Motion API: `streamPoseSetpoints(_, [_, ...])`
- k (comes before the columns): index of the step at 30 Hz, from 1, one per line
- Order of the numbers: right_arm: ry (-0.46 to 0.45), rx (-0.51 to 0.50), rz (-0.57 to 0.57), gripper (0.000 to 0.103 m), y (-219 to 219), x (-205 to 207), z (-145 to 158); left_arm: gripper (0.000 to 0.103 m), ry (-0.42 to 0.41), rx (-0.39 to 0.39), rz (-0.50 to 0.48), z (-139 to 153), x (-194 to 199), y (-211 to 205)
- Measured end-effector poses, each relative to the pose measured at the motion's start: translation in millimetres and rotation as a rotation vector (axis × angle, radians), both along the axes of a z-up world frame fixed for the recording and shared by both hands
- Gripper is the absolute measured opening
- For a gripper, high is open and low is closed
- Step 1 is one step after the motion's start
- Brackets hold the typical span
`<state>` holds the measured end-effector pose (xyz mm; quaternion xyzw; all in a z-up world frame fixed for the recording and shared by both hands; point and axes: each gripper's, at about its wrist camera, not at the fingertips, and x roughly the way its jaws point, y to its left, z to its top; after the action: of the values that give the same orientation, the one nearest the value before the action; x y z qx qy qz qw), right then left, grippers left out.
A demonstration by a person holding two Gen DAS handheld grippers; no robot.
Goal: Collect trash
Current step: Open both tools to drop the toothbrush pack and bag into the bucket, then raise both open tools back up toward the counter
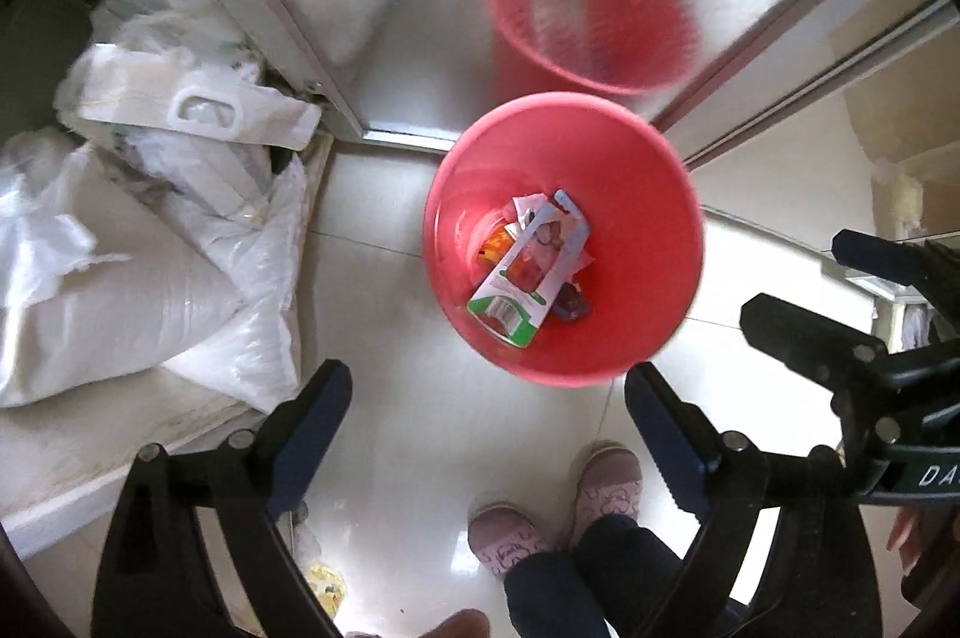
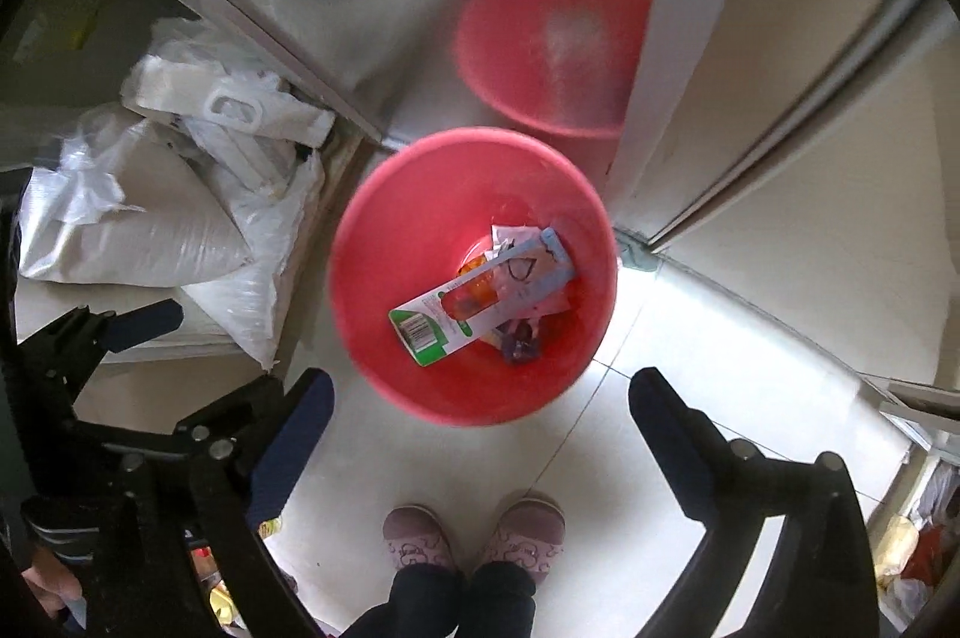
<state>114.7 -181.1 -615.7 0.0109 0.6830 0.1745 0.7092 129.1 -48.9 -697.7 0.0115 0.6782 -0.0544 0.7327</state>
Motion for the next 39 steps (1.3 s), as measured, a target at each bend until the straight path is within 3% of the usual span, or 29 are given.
streamPoseSetpoints(5, [-0.068,-0.022,-0.012,0.099,-12.4,-16.9,66.8,0.091,-0.051,-0.038,0.035,71.2,-19.2,10.5])
streamPoseSetpoints(13, [-0.162,-0.029,0.031,0.099,-20.4,-51.0,199.5,0.091,-0.187,-0.05,0.066,240.8,-52.5,19.8])
streamPoseSetpoints(23, [-0.32,0.021,0.052,0.1,-33.4,-67.4,371.0,0.091,-0.32,-0.048,0.067,420.2,-86.1,19.4])
streamPoseSetpoints(31, [-0.477,0.043,0.009,0.1,-55.0,-63.1,472.4,0.091,-0.471,-0.009,0.07,532.2,-93.4,12.7])
streamPoseSetpoints(35, [-0.558,0.061,-0.007,0.1,-62.7,-57.1,506.2,0.092,-0.548,-0.003,0.051,569.2,-87.5,8.9])
streamPoseSetpoints(39, [-0.615,0.087,-0.019,0.1,-66.3,-46.9,536.0,0.103,-0.583,-0.022,0.047,594.9,-77.0,8.0])
